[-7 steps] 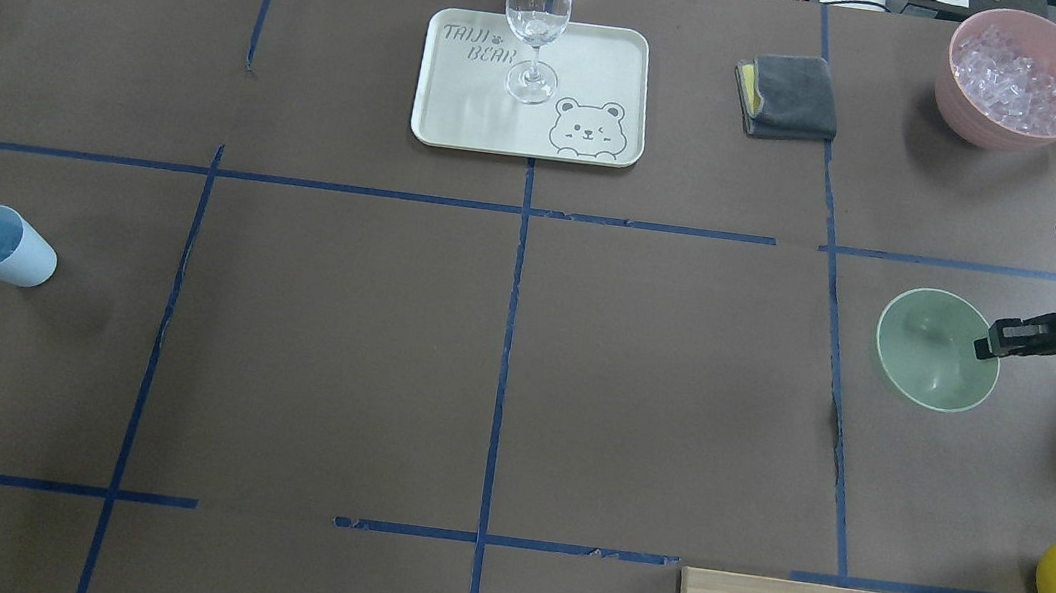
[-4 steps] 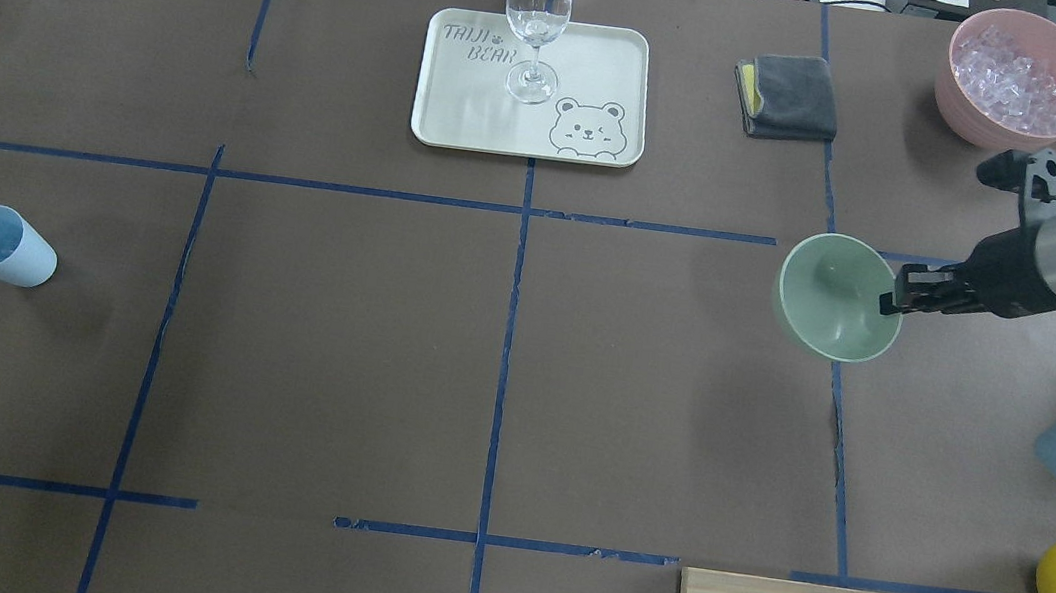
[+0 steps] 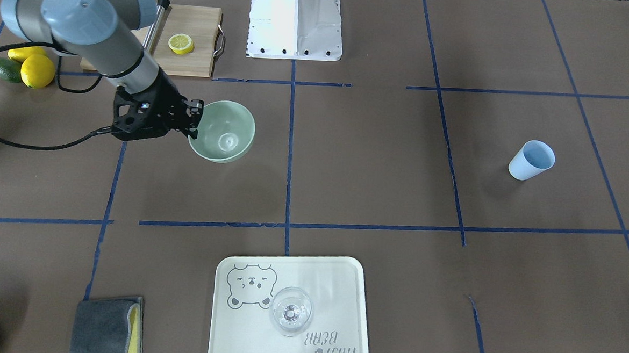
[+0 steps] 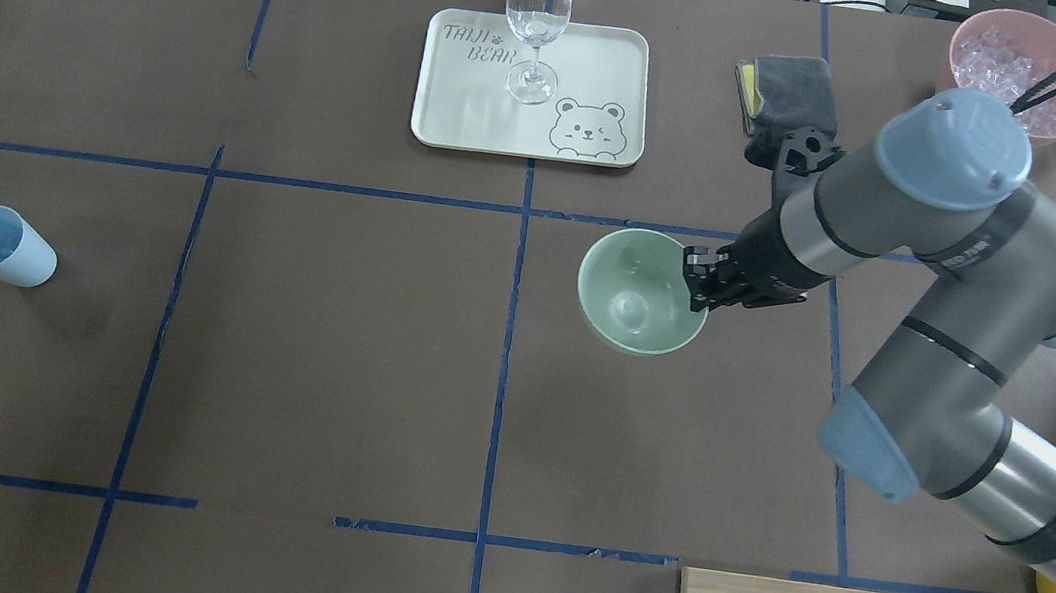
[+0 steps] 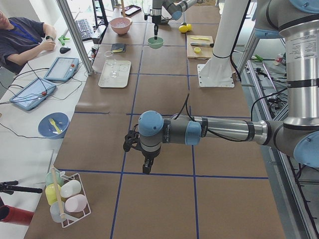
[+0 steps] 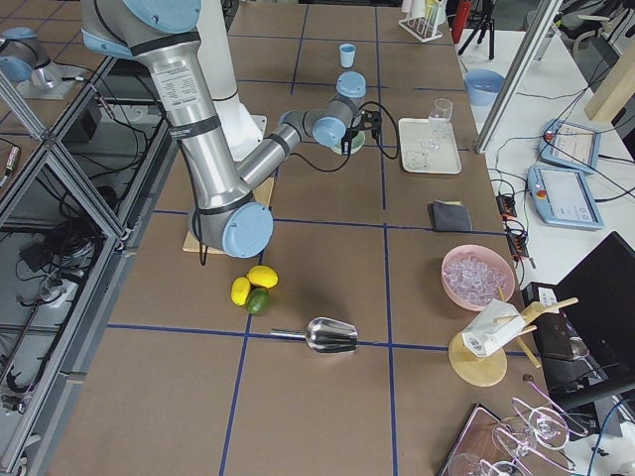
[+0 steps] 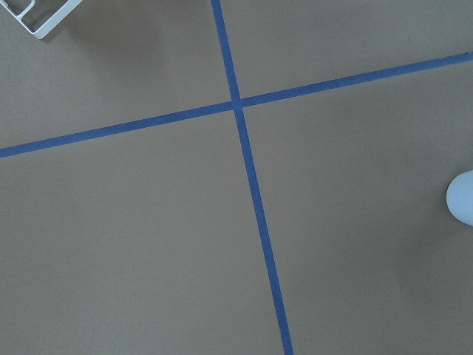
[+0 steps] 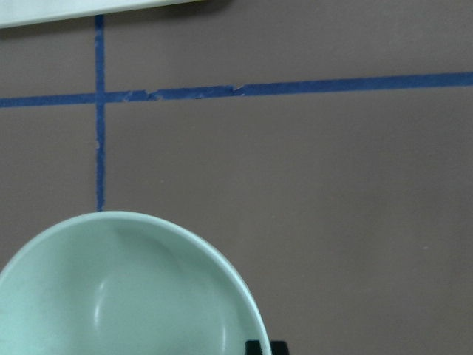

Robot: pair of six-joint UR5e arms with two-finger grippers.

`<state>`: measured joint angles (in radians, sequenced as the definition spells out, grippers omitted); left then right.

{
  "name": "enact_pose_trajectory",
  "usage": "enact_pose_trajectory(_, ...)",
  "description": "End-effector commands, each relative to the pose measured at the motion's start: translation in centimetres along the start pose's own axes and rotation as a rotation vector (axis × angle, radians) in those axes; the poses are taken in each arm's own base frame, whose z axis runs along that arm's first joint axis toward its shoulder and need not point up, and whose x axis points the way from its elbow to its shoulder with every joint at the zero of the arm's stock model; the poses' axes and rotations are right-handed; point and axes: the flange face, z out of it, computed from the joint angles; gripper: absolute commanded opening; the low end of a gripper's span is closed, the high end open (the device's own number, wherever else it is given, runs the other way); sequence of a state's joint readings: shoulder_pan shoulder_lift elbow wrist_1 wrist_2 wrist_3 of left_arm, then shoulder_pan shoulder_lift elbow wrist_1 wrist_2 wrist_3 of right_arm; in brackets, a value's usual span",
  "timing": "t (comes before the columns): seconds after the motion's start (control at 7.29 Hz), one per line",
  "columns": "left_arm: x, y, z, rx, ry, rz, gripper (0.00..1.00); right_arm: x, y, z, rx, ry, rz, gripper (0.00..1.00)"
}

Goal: Pour ice into bowl

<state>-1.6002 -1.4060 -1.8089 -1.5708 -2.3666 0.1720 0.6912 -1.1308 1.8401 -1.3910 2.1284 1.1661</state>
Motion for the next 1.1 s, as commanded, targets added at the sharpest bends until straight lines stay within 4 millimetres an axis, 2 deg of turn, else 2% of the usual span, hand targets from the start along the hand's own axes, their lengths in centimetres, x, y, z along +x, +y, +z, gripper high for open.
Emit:
enact_pose_trajectory(0.0,0.0,0.0,0.0,0.001,0.000,-0.001,1.00,-8.7,2.8,4.7,0.038,0.044,0.068,0.00)
enact_pose_trajectory(0.14,0.0,0.0,0.0,0.001,0.000,-0.001,1.00,-11.4,2.6,6.8,0.045,0.061,0.086,0.00)
enact_pose_trajectory(0.27,0.0,0.0,0.0,0.001,0.000,-0.001,1.00,-13.2,2.6,8.8,0.056,0.085,0.100,0.00)
enact_pose_trajectory(0.69,-0.2,0.2,0.0,-0.001,0.000,-0.005,1.00,-17.1,2.3,11.4,0.052,0.104,0.108,0.00)
enact_pose_trajectory(0.96,-0.3,0.3,-0.1,0.001,0.000,-0.010,1.00,-17.8,2.6,11.7,0.057,0.104,0.103,0.00)
